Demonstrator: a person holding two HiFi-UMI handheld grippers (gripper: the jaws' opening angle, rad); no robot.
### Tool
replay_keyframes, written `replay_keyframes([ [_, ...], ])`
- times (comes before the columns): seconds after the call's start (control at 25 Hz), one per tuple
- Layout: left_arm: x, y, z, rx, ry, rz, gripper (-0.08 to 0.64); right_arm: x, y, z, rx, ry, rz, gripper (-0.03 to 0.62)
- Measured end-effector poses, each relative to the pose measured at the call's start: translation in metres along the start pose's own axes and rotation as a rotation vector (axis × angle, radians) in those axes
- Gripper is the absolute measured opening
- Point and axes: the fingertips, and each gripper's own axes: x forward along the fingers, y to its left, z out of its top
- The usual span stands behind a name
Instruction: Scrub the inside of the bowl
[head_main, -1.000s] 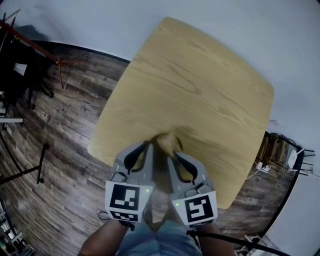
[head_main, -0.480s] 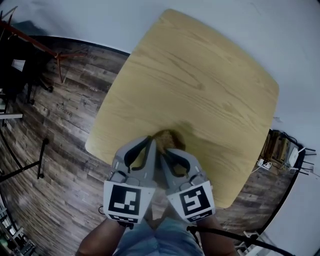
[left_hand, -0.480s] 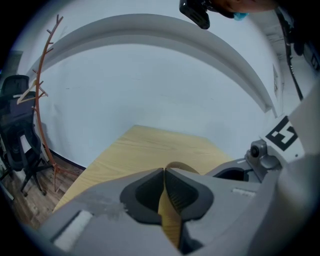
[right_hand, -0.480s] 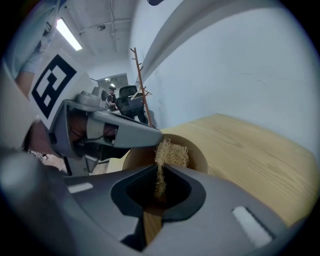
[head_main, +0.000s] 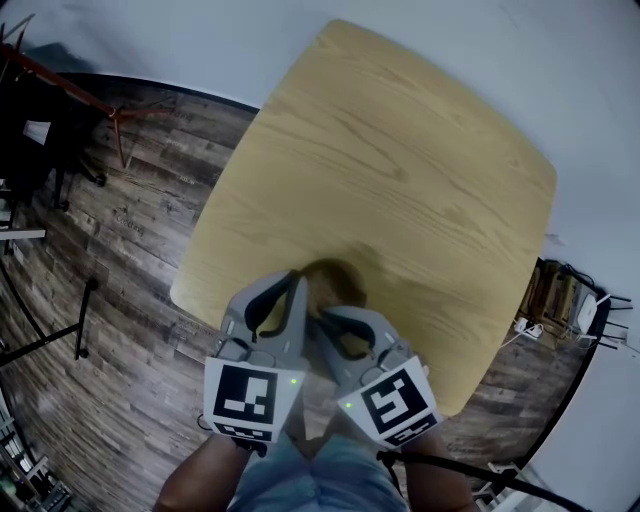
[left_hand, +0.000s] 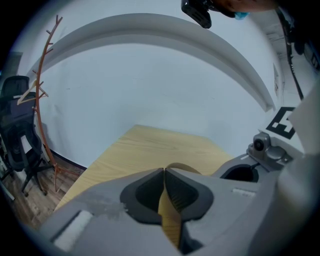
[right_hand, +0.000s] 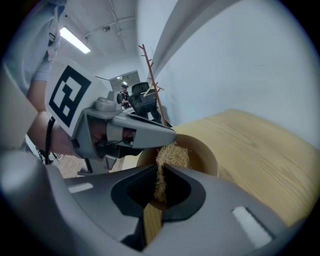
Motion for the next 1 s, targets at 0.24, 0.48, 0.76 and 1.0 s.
replay_keyframes([
  [0.24,0.002,-0.005,0.002,0.075,-0.018,-0.018,0.032,-0.016,0.001,0.001,-0.024,0.009,0.002,0.027],
  [0.48,0.005,-0.008,0.004,0.089,-0.006,0.001,0.032,-0.04,-0.004,0.005,-0.08,0.014,-0.031,0.028],
  [0.76,0.007,-0.007,0.004,0.1,0.007,0.014,0.032,-0.052,-0.032,0.017,-0.228,0.031,-0.19,0.028],
  [1.0,0.009,-0.014,0.009,0.092,0.0,-0.004,0.032,-0.03,-0.043,0.002,-0.289,0.113,-0.218,0.028],
])
